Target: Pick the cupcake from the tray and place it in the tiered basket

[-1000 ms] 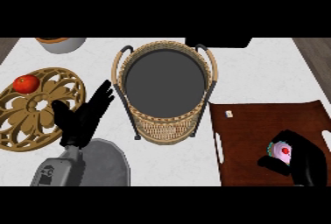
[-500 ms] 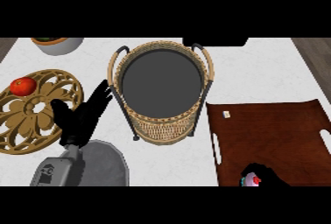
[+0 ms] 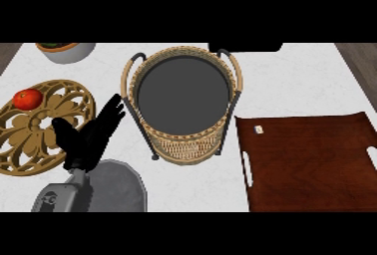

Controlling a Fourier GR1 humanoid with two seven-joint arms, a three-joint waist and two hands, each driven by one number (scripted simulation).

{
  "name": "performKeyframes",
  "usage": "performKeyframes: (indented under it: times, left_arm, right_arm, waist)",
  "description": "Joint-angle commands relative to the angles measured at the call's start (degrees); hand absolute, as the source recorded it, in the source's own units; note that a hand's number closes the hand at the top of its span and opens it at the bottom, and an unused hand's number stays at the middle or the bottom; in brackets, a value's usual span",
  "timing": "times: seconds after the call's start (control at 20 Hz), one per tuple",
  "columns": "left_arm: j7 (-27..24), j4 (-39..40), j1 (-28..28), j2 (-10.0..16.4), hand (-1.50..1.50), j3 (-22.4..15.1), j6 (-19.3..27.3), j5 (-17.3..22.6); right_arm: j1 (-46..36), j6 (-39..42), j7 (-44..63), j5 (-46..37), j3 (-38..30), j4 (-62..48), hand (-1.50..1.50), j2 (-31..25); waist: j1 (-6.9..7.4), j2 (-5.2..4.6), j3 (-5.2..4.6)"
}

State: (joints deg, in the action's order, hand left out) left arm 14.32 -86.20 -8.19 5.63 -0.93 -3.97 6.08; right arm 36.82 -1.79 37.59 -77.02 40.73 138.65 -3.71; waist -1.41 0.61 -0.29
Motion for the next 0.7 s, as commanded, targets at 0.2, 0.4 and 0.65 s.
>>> performKeyframes:
  times: [0.2, 0.4, 0.65]
  left_arm:
    - [-1.47, 0.64, 0.65, -0.74, 0.0, -0.94, 0.2, -1.12]
    - [1.81, -1.25, -2.23, 0.43, 0.0, -0.54, -0.3, -0.42]
    - [-0.89, -0.63, -0.13, 0.46, 0.0, -0.9, -1.35, -0.65]
  right_arm:
    - [-5.96, 9.96, 5.35, -13.73, 12.75, 18.88, 1.5, 1.66]
    - [-13.81, 17.07, 8.31, -16.9, 13.58, 20.03, 1.5, 3.69]
    - [-26.38, 21.73, 17.98, -15.83, 14.17, 15.47, 1.5, 3.72]
  waist:
    - [0.74, -0.2, -0.02]
    - [1.37, -0.41, -0.03]
    - [2.42, -0.71, -0.14]
